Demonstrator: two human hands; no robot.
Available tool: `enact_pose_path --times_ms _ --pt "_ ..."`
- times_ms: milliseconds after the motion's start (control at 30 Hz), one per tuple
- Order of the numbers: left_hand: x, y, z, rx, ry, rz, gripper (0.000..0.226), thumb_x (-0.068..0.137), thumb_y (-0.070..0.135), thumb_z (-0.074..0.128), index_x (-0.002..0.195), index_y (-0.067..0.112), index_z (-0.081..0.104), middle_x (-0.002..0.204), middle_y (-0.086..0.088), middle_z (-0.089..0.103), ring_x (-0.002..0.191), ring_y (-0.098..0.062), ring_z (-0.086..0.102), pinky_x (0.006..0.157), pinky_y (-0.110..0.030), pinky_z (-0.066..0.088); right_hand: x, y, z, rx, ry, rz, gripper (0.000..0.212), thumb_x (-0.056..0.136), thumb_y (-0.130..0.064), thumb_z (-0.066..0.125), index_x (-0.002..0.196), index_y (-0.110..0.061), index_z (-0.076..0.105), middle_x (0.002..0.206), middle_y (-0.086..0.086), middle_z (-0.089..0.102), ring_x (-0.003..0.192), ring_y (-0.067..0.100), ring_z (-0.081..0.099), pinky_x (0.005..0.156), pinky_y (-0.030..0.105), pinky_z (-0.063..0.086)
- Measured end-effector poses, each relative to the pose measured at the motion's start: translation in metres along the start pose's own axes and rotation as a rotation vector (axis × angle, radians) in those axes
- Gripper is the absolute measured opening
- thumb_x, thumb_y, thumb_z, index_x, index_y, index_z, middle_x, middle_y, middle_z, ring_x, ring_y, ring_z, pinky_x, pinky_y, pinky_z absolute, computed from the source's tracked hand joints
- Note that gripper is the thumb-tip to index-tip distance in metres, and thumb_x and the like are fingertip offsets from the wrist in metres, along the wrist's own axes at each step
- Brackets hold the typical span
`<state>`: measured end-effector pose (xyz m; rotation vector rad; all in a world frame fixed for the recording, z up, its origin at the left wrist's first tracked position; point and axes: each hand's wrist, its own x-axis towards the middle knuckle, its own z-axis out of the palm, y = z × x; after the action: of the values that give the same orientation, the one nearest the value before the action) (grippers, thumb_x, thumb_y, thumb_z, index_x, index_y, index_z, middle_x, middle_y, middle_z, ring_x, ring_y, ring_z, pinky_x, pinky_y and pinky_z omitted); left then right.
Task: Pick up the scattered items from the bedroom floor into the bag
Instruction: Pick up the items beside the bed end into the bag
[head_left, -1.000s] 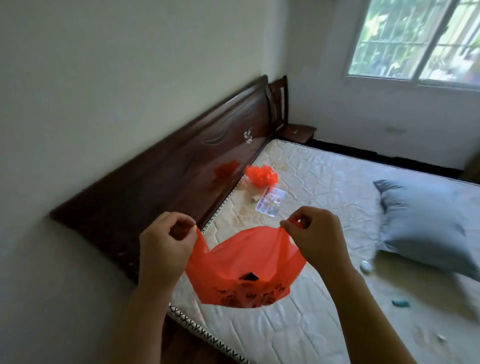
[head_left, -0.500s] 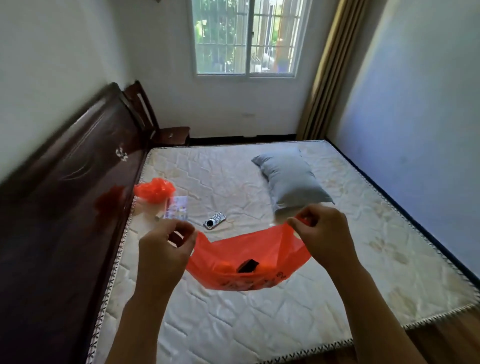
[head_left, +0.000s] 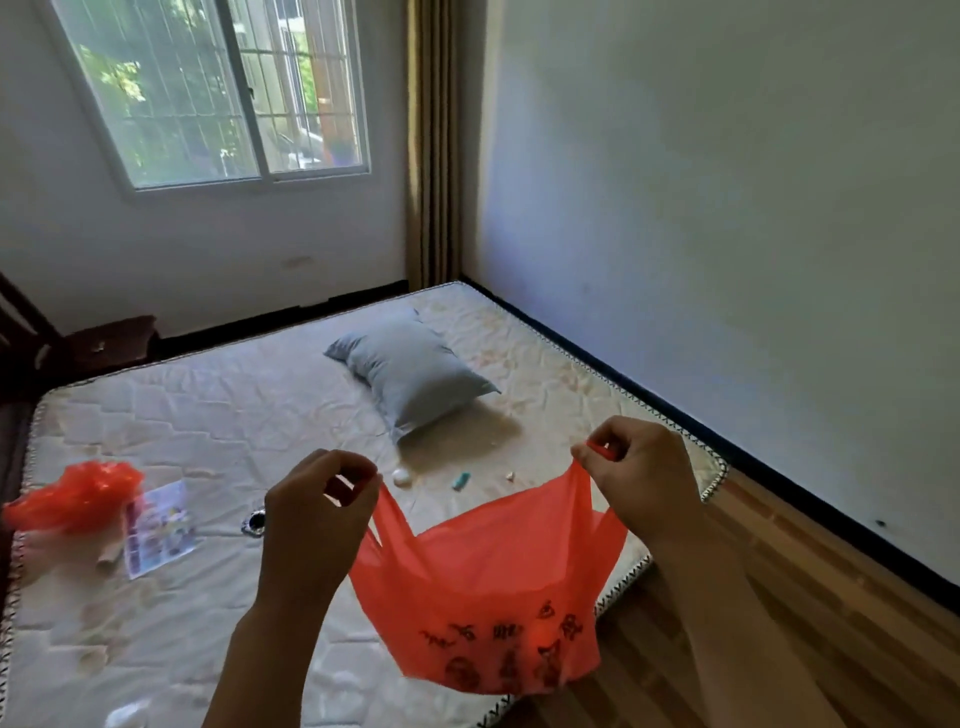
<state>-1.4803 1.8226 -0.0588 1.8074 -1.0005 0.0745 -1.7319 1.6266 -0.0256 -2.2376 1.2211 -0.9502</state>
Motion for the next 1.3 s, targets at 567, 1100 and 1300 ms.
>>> enact_pose_path --times_ms 567,1100,1300 --pt "0.071 0.101 0.234 -0.091 -0.09 0.057 0.029 0.076 -0.004 0.083 0.081 0.024 0.074 0.078 0.008 0.071 0.071 -0.011 0.069 0.063 -0.015 0.049 0.109 0.196 -0.106 -0.053 0.093 0.16 0.02 0.081 -0.029 0.088 0.071 -0.024 0.072 0.062 -0.01 0.067 0.061 0.008 0.065 0.062 0.033 0.056" --pt "0.096 0.243 0.471 -0.279 -0.435 0.312 0.031 0.08 -0.005 0.08 0.081 0.024 0.073 0.082 0.008 0.071 0.073 -0.01 0.07 0.062 -0.02 0.052 0.085 0.353 -0.252 -0.115 0.432 0.481 0.02 0.084 -0.025 0.086 0.072 -0.026 0.07 0.06 -0.008 0.064 0.055 0.009 0.062 0.055 0.037 0.059" --pt "0.099 0.281 0.566 -0.368 -0.563 0.355 0.035 0.079 -0.008 0.079 0.079 0.026 0.071 0.088 0.011 0.07 0.072 -0.01 0.069 0.061 -0.01 0.046 0.087 0.407 -0.287 -0.191 0.508 0.574 0.021 0.085 -0.026 0.085 0.071 -0.026 0.069 0.061 -0.009 0.065 0.057 0.004 0.062 0.055 0.027 0.054"
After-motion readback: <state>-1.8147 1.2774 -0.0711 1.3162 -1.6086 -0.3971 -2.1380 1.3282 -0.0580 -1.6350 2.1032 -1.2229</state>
